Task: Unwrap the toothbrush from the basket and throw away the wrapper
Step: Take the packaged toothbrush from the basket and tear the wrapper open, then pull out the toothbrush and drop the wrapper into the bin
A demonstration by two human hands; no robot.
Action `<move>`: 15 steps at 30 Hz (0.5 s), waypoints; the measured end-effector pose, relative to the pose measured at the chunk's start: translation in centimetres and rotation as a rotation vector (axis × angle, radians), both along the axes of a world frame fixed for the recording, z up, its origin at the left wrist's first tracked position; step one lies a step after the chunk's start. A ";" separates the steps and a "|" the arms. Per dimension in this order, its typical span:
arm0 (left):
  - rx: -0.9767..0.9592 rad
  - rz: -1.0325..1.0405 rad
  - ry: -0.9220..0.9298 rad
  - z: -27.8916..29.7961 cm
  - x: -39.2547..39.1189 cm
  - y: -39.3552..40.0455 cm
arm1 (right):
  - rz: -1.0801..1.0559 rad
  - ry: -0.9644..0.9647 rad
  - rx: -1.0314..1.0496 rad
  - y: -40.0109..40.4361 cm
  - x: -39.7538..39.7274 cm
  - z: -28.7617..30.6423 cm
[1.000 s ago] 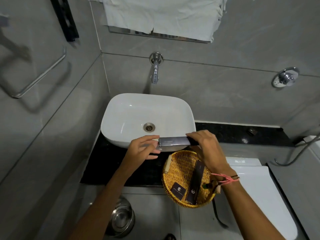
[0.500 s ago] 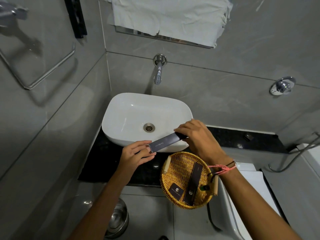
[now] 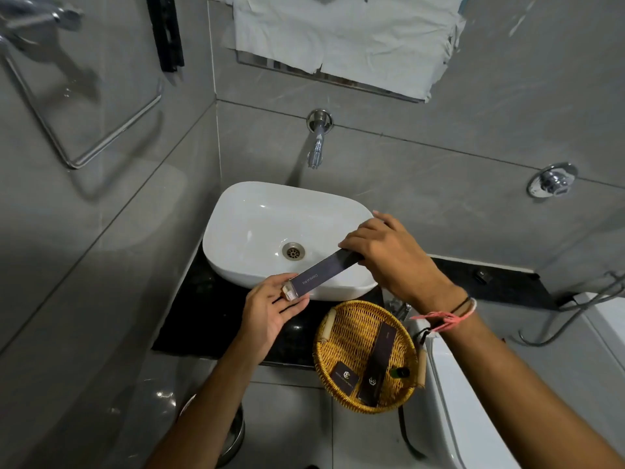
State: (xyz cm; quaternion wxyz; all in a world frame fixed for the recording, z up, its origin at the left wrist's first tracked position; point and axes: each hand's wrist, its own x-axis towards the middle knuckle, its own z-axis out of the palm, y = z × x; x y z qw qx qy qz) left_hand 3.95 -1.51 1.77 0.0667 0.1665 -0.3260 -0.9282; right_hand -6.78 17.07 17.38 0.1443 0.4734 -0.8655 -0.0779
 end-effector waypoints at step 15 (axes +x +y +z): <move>0.205 0.003 -0.022 -0.8 1.9 -0.3 | 0.127 0.147 0.106 -2.7 1.9 3.3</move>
